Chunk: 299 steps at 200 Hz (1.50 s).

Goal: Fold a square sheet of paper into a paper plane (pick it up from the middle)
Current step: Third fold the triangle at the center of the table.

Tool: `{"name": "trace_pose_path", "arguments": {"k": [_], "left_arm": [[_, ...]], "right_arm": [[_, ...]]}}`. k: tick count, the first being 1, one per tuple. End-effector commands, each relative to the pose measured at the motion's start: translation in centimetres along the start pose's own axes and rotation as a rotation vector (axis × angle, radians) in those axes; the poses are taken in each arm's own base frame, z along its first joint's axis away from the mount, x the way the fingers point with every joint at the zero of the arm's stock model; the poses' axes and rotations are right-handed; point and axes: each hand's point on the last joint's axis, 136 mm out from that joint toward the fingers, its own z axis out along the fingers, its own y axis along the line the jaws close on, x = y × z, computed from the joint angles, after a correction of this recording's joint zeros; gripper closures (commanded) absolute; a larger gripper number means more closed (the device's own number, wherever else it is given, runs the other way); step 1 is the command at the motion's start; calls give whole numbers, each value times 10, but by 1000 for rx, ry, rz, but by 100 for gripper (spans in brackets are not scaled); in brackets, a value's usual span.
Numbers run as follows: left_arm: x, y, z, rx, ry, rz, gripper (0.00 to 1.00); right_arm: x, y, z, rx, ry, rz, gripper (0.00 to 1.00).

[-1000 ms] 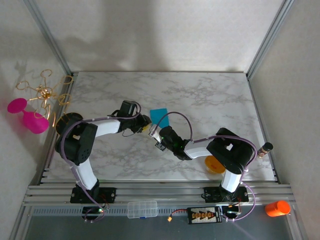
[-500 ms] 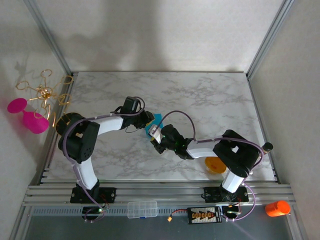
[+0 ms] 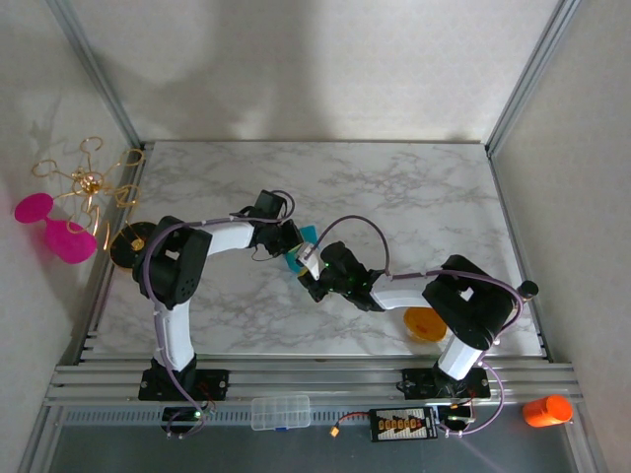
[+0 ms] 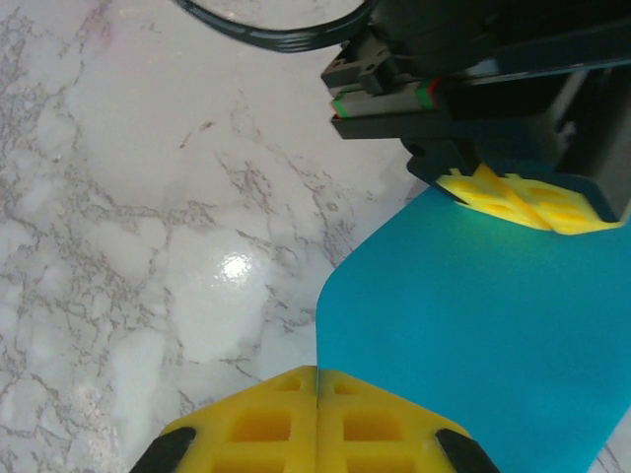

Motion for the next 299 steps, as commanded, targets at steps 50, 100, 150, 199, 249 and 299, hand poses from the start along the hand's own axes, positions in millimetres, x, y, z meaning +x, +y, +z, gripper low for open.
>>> {"name": "trace_pose_path", "arguments": {"k": [50,100,150,199,249,299], "left_arm": [[18,25,12,-110,55,45,92],[21,20,10,-84,66,62,93],[22,19,10,-73,71,66,94],[22,19,10,-73,68,65,94],[23,21,11,-80,73,68,95],[21,9,5,-40,74,80,94]], "right_arm": [[1,-30,10,95,46,141,100],[6,-44,20,123,88,205,100],[11,-49,23,139,113,234,100],[15,-56,23,165,131,256,100],[19,-59,23,180,145,267,100],[24,-59,25,178,162,269,100]]}}
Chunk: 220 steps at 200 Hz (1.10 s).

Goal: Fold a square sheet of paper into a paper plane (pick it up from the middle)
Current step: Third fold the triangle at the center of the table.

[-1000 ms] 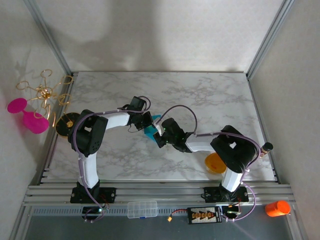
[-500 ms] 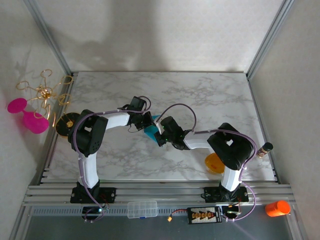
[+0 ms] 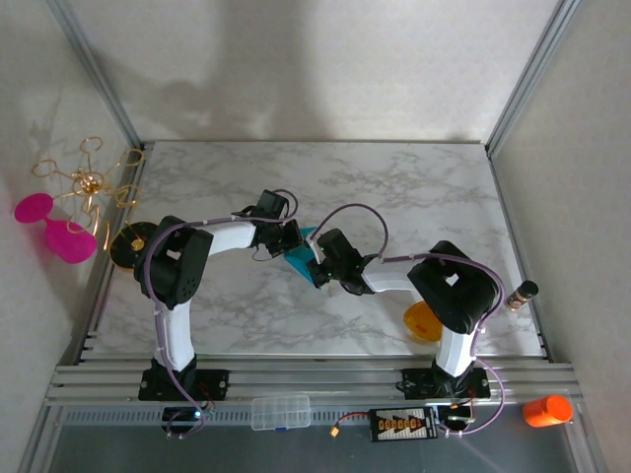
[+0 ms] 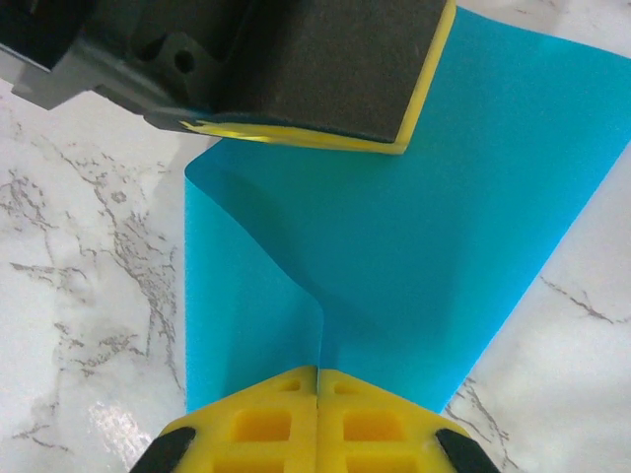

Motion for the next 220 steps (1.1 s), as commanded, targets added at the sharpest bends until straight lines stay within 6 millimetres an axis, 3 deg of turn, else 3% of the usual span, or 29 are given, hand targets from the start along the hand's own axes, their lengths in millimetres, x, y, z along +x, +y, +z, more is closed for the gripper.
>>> {"name": "trace_pose_path", "arguments": {"k": [1,43,66,127,220], "left_arm": [[19,9,4,-32,71,10,93],[2,-27,-20,66,38,48,83],[-9,-34,-28,76,11,63,79],[-12,11,-9,-78,11,41,85],[-3,36,3,-170,42,54,91]], "right_arm": [[0,-7,4,25,14,20,100],[3,-5,4,16,22,19,100],[3,-4,5,10,24,17,100],[2,-2,5,0,22,16,100],[-2,-7,6,29,26,16,100]]}}
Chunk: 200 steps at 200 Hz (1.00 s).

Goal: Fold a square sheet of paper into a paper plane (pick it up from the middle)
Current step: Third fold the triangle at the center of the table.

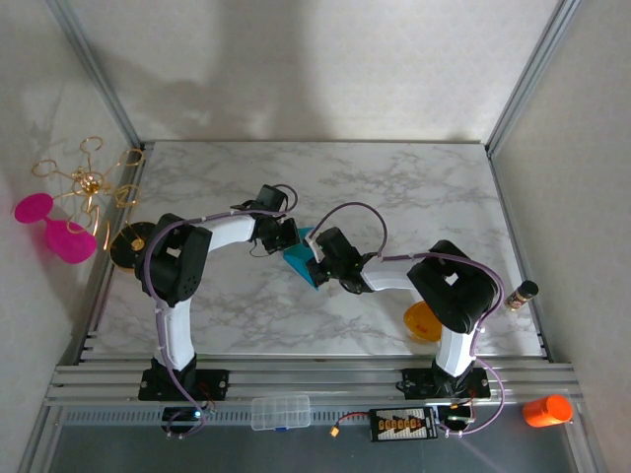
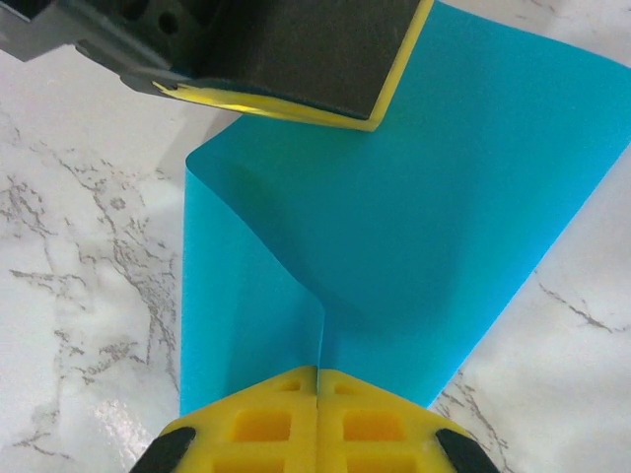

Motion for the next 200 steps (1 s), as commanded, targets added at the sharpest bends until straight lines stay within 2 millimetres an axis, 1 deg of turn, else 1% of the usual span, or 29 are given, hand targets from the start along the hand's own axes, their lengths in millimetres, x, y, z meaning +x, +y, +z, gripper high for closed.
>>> {"name": "trace_pose_path", "arguments": {"k": [1,67,153,200], "left_arm": [[8,24,11,-95,31,3,91],[11,22,13,-88,43,15,93],[14,23,14,-95,46,15,93],[14,23,15,-95,46,14,93]], "right_arm": [[0,-7,5,27,16,15,100],[1,-11,8,52,23,15,100],[2,-14,6,64,22,18,100],[-1,-14,2,70,19,26,100]]}}
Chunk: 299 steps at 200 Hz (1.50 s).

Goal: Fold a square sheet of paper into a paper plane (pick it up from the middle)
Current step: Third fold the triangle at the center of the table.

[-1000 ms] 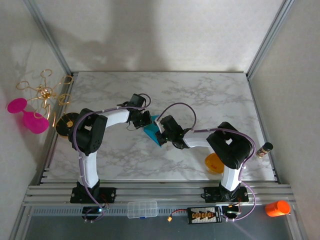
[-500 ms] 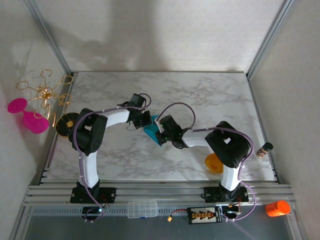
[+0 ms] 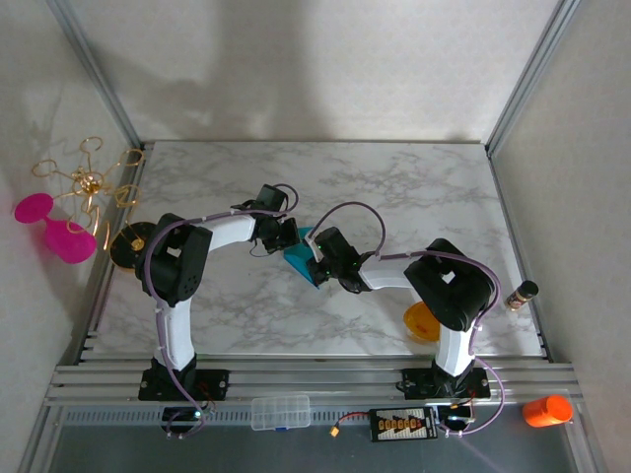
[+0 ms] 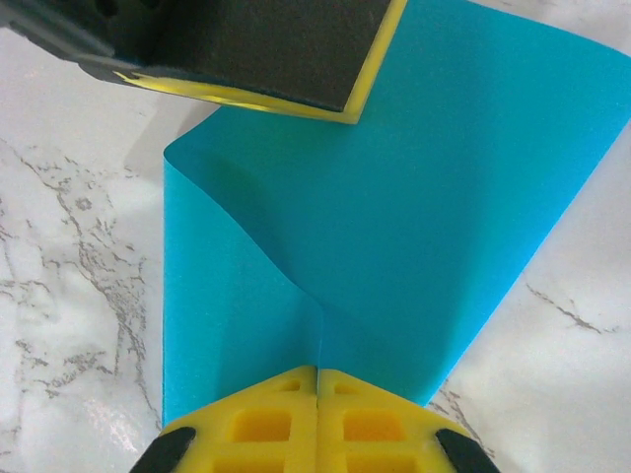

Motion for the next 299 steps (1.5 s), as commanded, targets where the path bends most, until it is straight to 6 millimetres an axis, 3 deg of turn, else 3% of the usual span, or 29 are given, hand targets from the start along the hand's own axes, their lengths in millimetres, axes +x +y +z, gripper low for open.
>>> {"name": "trace_pose_path", "arguments": {"k": [1,142,299], "left_arm": [[13,25,14,-96,44,-3,93],[15,30,18,-112,50,-2,94],[15,26,17,-100,54,9,94]], "right_arm": [[-4,-8,-3,39,3,24,100],[-8,-11,-12,59,4,26,100],[1,-12,1,63,46,21,100]]}}
